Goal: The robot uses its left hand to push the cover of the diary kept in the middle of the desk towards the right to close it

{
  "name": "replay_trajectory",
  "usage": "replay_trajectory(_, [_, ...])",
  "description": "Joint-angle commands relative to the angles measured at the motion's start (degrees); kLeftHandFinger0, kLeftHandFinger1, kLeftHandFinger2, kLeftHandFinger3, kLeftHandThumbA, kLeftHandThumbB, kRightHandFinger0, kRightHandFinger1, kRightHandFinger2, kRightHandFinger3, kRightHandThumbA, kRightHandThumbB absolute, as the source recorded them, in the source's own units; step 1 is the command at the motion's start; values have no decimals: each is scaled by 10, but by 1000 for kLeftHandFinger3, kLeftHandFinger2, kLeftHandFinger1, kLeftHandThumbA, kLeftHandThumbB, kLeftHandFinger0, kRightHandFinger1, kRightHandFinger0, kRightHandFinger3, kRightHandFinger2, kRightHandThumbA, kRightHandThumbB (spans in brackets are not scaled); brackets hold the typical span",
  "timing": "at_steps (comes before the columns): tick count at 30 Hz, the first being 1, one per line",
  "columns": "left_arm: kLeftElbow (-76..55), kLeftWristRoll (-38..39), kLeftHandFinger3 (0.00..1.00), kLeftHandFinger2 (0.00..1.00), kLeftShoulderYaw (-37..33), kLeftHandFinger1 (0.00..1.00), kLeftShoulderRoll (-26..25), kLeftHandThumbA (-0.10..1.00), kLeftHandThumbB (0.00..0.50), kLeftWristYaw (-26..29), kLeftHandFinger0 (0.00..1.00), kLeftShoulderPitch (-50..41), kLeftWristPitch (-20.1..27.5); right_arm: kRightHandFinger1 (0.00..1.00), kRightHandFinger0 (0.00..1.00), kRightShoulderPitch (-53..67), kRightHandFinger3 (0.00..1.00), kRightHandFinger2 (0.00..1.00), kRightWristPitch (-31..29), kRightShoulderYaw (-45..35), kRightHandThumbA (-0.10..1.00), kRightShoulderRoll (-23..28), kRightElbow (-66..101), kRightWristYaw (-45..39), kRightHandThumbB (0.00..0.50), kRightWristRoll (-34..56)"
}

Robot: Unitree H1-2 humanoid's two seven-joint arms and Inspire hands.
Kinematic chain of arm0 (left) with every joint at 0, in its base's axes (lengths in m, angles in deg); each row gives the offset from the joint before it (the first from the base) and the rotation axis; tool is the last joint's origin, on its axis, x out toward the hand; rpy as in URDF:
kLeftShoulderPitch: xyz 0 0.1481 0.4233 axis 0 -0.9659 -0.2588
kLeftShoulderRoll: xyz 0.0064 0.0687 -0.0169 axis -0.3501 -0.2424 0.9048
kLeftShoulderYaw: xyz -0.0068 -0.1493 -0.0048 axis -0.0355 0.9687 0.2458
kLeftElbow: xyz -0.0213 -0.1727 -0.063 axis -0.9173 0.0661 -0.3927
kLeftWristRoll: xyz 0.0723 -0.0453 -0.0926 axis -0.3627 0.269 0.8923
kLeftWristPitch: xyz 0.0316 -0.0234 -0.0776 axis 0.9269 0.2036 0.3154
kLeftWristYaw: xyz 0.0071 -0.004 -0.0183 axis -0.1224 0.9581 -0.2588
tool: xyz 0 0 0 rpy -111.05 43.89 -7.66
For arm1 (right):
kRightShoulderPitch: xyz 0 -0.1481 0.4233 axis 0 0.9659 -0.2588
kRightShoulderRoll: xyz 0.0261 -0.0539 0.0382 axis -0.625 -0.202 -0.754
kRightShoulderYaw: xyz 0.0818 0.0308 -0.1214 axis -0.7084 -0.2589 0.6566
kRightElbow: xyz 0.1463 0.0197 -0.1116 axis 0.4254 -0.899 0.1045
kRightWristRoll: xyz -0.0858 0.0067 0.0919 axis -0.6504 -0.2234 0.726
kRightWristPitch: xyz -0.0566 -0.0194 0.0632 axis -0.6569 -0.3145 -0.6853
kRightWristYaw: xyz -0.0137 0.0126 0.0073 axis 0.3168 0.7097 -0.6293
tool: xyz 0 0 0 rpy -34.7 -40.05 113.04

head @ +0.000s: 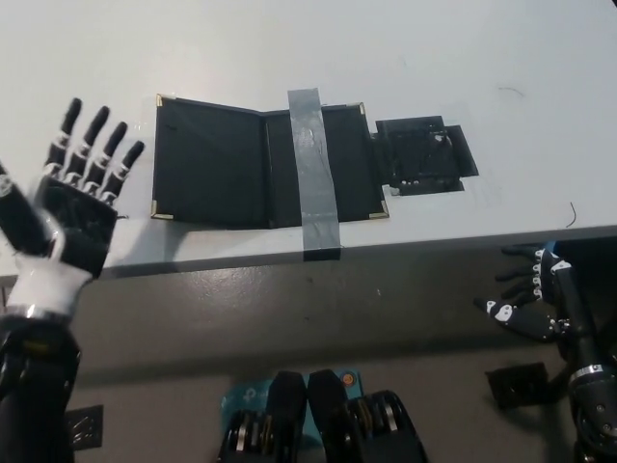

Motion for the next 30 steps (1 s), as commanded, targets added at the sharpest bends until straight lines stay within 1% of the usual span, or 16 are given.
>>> replay_trajectory(1, [83, -52, 1000, 1000, 0, 1000, -30, 1000, 264, 11, 1000, 50, 13, 350, 284, -6, 676, 444, -20, 1, 916, 8, 11, 6, 98, -11])
replay_trajectory(3, [101, -59, 1000, 1000, 2, 1000, -36, 1000, 257, 13, 1000, 59, 16, 359, 294, -5, 680, 451, -24, 1, 913, 7, 10, 5, 93, -10])
replay_trajectory(4, [128, -68, 1000, 1000, 4, 1000, -45, 1000, 281, 9, 1000, 70, 25, 356, 291, -6, 681, 452, -28, 1, 914, 7, 7, 4, 100, -8])
replay_trajectory(8, [149, -66, 1000, 1000, 21, 1000, -58, 1000, 281, 5, 1000, 87, 29, 355, 299, -5, 695, 458, -24, 0, 927, 7, 7, 3, 113, -6])
replay_trajectory(10, [147, -72, 1000, 1000, 26, 1000, -60, 1000, 271, 10, 1000, 93, 29, 360, 304, -6, 703, 462, -24, -1, 929, 8, 8, 2, 108, -5])
replay_trajectory(11, [150, -72, 1000, 1000, 36, 1000, -68, 1000, 237, 14, 1000, 100, 30, 369, 307, -6, 710, 468, -5, -3, 921, 5, 18, 3, 92, -5])
replay_trajectory(13, [159, -67, 1000, 1000, 50, 1000, -82, 1000, 287, 0, 1000, 107, 38, 372, 304, -8, 712, 471, -12, -3, 910, 5, 12, 4, 78, -4])
replay_trajectory(15, [158, -65, 1000, 1000, 57, 1000, -83, 1000, 295, 2, 1000, 110, 35, 373, 304, -7, 712, 470, -15, -3, 896, 4, 12, 6, 66, -4])
replay_trajectory(16, [155, -63, 1000, 1000, 68, 1000, -83, 1000, 324, 10, 1000, 112, 34, 378, 315, -4, 718, 480, -13, -2, 893, 6, 14, 5, 63, -7])
replay_trajectory(20, [152, -66, 1000, 1000, 89, 1000, -79, 1000, 298, 26, 1000, 117, 28, 370, 307, -3, 712, 472, -17, -1, 903, 6, 12, 7, 81, -9])
replay_trajectory(21, [146, -64, 1000, 1000, 93, 1000, -76, 1000, 277, 28, 1000, 112, 24, 364, 295, -3, 711, 463, -15, -2, 907, 6, 13, 5, 89, -7])
replay_trajectory(25, [168, -79, 1000, 1000, 80, 1000, -71, 1000, 253, 6, 1000, 101, 31, 359, 282, -9, 695, 451, -13, -2, 907, 7, 14, 3, 89, -6])
replay_trajectory(27, [172, -82, 1000, 1000, 77, 1000, -70, 1000, 275, 6, 1000, 97, 28, 364, 283, -9, 700, 458, -12, 0, 916, 7, 15, 3, 90, -9])
replay_trajectory(28, [173, -84, 1000, 1000, 68, 1000, -62, 1000, 277, 3, 1000, 91, 20, 368, 298, -7, 710, 468, -12, 2, 902, 7, 17, 3, 65, -11])
replay_trajectory(29, [173, -84, 1000, 1000, 62, 1000, -57, 1000, 281, -1, 1000, 88, 19, 365, 304, -7, 707, 469, -12, 1, 887, 7, 17, 3, 61, -11])
replay_trajectory(30, [174, -77, 1000, 1000, 60, 1000, -52, 1000, 296, -6, 1000, 85, 14, 357, 294, -6, 704, 463, -16, 2, 891, 7, 17, 4, 78, -12])
